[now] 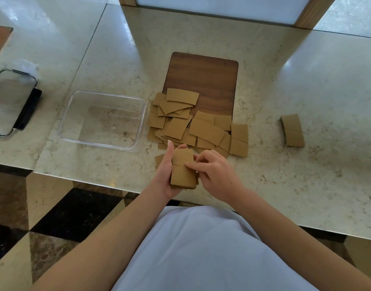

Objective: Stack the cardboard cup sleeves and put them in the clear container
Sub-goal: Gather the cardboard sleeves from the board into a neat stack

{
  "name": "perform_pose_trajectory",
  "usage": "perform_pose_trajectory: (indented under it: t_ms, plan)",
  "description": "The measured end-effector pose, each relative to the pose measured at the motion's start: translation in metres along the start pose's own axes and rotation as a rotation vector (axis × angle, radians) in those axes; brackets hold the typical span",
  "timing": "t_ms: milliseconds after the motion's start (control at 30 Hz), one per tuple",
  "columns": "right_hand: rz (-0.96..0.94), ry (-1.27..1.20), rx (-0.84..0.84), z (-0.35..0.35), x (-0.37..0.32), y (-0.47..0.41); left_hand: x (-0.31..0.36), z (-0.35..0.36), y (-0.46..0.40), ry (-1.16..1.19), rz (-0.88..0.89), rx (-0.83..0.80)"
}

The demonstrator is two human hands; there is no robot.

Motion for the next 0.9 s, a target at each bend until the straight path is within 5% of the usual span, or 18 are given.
perform_pose_trajectory:
  t_ms: [267, 433, 733, 900]
  plan:
    - [0.421, -0.306, 0.143, 0.006, 0.011, -0.009, 0.002, -0.012, 0.006, 0.164, 0.014, 0.034]
    - [0.476, -0.159, -0.138, 0.033, 0.024, -0.026, 0.012, -0.032, 0.019, 0.156, 0.052, 0.078]
    - [0.168, 0.428, -0.406, 0.081, 0.006, -0.063, 0.020, -0.067, 0.032, 0.311, 0.036, 0.206]
    - [0.105, 0.509, -0.483, 0.090, 0.005, -0.082, 0.025, -0.078, 0.039, 0.335, 0.035, 0.242]
Point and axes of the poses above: each hand's wrist, its own y-axis away from the middle knuckle, its own z-axis out of the palm, x = y × z, the point moved 2 cm from there along -y, towards the middle knuckle, and after that the axes turned 4 degrees about y, right-handed, at the moved point
